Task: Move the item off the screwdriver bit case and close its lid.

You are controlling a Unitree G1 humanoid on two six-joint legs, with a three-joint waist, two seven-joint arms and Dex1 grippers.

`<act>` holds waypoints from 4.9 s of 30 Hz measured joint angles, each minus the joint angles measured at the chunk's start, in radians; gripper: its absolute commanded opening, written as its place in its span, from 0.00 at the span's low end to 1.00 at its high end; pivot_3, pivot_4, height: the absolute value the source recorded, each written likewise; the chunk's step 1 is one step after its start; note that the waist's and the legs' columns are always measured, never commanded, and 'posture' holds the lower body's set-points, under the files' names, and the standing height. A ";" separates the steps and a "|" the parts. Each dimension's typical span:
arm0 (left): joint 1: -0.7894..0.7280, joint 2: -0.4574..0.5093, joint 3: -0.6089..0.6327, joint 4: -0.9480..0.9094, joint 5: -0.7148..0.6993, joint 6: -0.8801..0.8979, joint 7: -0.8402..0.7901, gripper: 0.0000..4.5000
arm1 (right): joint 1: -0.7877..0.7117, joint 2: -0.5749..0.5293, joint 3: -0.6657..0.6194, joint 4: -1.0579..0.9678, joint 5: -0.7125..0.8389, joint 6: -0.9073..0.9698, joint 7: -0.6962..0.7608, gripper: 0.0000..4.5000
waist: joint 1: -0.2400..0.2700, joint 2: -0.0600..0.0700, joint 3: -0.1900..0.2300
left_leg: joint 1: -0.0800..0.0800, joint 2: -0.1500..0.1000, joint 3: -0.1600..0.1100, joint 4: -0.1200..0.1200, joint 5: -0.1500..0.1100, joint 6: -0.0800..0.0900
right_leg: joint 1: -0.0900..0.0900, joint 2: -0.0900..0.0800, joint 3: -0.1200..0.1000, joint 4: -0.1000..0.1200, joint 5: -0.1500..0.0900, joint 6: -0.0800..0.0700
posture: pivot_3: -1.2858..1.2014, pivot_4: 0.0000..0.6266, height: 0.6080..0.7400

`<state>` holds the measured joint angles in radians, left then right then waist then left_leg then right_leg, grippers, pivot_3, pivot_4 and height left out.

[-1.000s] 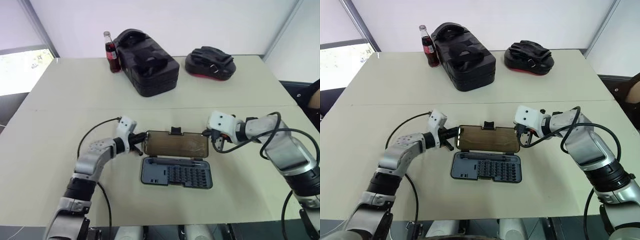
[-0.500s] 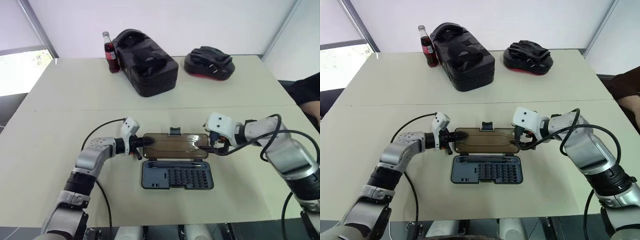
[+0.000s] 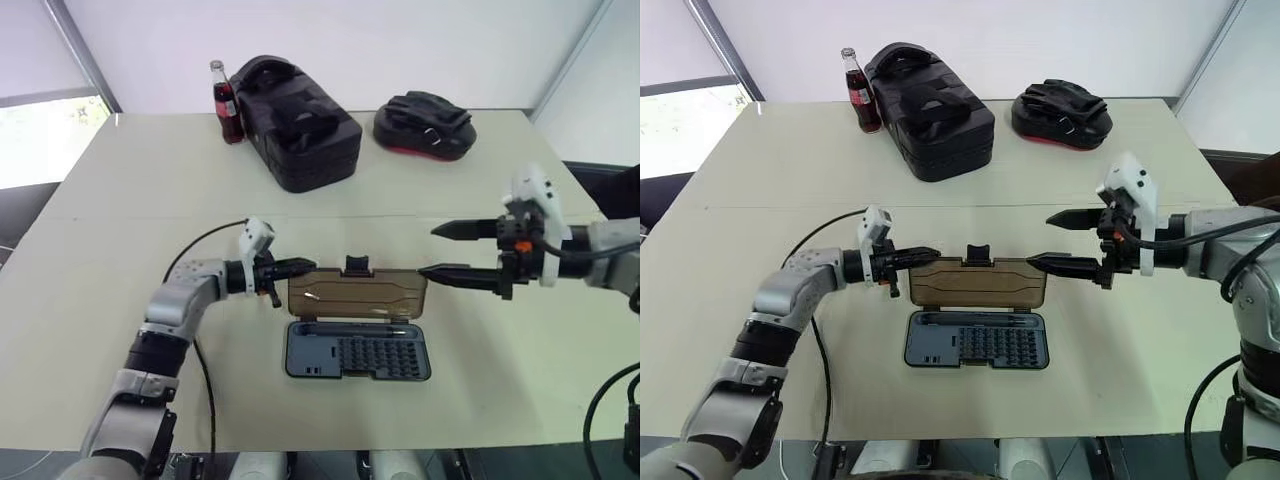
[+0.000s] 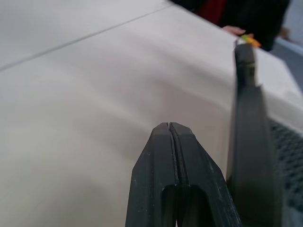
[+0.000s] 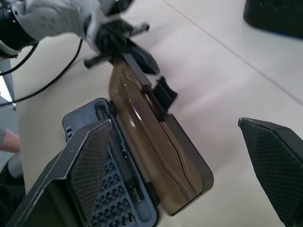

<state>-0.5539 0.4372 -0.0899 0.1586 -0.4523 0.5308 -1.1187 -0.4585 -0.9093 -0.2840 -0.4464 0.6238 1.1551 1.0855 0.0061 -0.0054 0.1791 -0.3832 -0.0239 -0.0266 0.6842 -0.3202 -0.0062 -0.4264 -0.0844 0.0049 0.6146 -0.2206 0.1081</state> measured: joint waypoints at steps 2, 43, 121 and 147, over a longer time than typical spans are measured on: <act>0.000 0.032 -0.004 -0.047 -0.024 0.035 -0.043 0.00 | 0.027 0.001 0.000 0.003 0.010 -0.012 -0.022 0.99 | 0.000 0.000 0.000 | -0.001 0.000 0.000 0.000 0.000 0.000 | -0.001 0.000 0.000 0.000 0.000 0.000 | 0.52 0.24 1.00; -0.244 -0.150 -0.286 0.482 0.318 -0.406 -0.254 0.00 | 0.311 -0.108 0.645 -0.352 -0.144 -0.345 -0.097 0.02 | 0.005 -0.001 0.001 | -0.008 -0.002 -0.003 0.010 -0.001 0.002 | -0.003 0.003 -0.003 0.002 0.000 0.001 | 0.52 0.24 1.00; -0.161 -0.212 -0.326 0.240 0.473 -0.310 -0.325 0.00 | 0.162 0.344 0.907 -0.590 -0.482 0.453 -0.531 0.02 | 0.000 -0.004 -0.010 | -0.005 0.000 -0.005 0.014 -0.002 0.004 | 0.000 0.004 -0.005 0.006 0.000 0.000 | 0.52 0.24 1.00; -0.232 -0.310 -0.325 0.466 0.475 -0.525 -0.295 0.00 | 0.140 0.154 0.552 -0.600 0.010 0.454 -0.574 0.02 | 0.008 -0.004 -0.013 | 0.002 -0.002 -0.006 0.014 -0.003 0.006 | 0.013 -0.001 -0.006 -0.001 -0.002 -0.003 | 0.52 0.24 1.00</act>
<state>-0.7855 0.1273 -0.4149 0.6247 0.0227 0.0063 -1.4141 -0.3188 -0.7553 0.2681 -1.0461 0.6335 1.6088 0.5112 0.0139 -0.0090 0.1663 -0.3810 -0.0255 -0.0323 0.6980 -0.3230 -0.0006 -0.4137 -0.0856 -0.0007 0.6138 -0.2228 0.1051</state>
